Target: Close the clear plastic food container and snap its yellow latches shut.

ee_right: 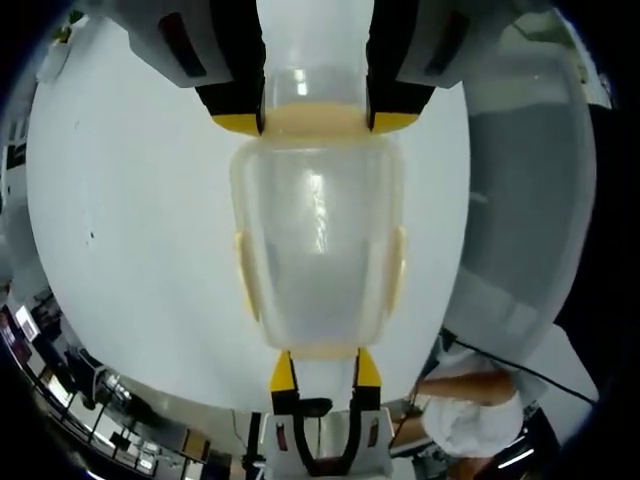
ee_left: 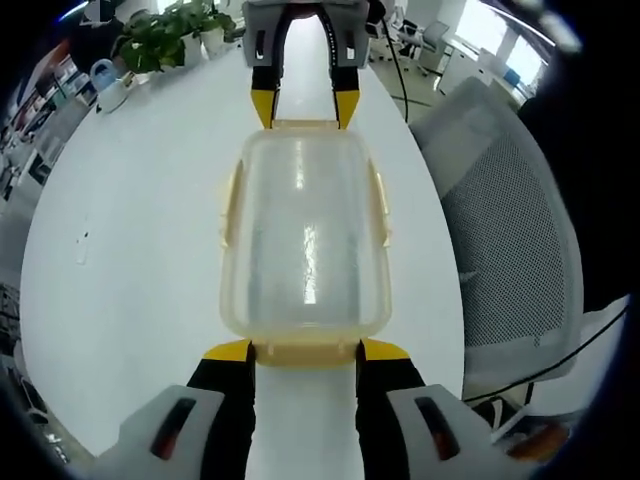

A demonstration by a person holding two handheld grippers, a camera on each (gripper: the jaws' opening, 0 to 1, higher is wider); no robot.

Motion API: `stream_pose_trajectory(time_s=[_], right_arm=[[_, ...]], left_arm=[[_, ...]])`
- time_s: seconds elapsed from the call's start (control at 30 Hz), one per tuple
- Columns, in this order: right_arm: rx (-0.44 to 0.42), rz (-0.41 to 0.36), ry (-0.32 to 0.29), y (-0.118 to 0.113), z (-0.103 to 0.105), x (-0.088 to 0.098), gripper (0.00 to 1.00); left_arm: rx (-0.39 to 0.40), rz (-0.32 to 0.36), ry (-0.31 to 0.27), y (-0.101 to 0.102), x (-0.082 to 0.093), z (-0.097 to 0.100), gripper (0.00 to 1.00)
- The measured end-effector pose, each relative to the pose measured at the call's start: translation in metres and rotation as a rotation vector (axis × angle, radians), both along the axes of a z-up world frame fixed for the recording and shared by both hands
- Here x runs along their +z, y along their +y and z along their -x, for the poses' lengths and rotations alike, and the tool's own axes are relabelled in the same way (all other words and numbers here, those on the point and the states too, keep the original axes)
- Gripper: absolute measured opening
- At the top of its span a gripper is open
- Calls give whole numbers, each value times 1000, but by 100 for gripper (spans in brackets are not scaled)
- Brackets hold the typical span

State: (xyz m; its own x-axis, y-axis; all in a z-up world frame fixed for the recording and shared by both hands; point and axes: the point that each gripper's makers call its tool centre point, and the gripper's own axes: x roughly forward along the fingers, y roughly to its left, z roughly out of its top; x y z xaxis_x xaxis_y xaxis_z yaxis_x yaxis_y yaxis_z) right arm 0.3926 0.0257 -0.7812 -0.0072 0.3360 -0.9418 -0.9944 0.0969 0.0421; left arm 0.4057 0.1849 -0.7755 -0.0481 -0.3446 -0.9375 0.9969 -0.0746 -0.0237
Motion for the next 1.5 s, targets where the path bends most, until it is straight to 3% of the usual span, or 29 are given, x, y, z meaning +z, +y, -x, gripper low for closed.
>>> stream_pose_trajectory(time_s=[1.5], right_arm=[[-18,53,18,-78,12,-3,37]], left_arm=[[-18,-2,27,-78,-6,12,37]])
